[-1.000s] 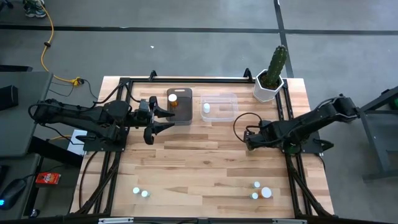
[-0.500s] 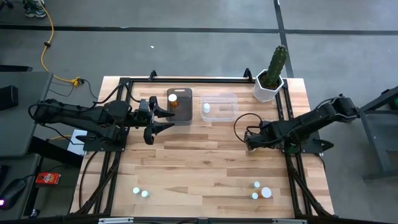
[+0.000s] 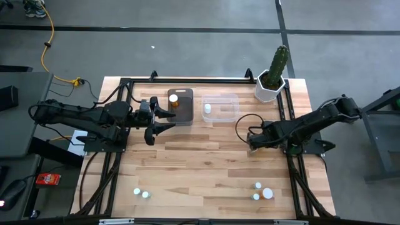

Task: Pick and place medicine bottles into bin by pill shape (circle, oval)
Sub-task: Put the top orange capsule bottle into the black bin

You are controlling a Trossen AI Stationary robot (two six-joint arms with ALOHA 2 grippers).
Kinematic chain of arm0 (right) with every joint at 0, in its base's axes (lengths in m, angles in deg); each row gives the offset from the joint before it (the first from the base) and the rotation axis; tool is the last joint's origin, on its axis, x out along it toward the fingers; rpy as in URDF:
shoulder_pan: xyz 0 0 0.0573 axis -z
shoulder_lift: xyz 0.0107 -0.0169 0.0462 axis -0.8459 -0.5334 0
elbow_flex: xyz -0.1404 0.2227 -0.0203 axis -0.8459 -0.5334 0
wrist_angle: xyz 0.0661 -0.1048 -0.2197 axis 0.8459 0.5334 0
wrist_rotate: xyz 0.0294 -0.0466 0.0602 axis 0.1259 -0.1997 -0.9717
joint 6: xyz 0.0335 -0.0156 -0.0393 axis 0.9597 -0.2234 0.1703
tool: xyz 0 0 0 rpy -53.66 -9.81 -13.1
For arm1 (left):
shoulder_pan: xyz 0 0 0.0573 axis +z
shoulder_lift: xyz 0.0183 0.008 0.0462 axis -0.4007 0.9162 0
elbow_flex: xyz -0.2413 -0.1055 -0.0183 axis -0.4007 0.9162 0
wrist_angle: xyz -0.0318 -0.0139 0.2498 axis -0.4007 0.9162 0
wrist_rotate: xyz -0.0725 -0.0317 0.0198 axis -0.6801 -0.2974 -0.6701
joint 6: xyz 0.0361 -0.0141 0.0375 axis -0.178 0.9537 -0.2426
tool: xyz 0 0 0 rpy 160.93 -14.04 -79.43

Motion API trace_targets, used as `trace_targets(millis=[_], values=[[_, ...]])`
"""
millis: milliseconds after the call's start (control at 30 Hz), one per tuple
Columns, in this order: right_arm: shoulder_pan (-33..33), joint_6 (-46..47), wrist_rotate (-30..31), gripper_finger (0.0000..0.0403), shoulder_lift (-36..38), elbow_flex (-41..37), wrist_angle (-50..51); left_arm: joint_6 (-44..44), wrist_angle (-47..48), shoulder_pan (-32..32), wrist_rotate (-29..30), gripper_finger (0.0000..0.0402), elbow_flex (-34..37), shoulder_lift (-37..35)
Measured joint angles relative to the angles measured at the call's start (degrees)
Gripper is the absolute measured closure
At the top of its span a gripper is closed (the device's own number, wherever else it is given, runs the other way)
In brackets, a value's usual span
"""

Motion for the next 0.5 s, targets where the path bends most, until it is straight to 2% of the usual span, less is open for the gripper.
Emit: trace_targets(millis=[100,267,367,500], values=[[0.0,-3.3,2.2,0.0194,2.5,2.7,4.9,0.0,0.0,0.0,0.0,0.0206,0.0,0.0],[0.0,-16.2,13.3,0.0194,7.9,11.1,8.1,0.0,-0.1,0.0,0.0,0.0206,0.0,0.0],[0.0,-28.7,17.3,0.0194,9.8,15.4,2.3,0.0,-0.1,0.0,0.0,0.0206,0.0,0.0],[0.0,-47.9,17.0,0.0194,9.4,17.6,-13.4,0.0,-0.1,0.0,0.0,0.0206,0.0,0.0]])
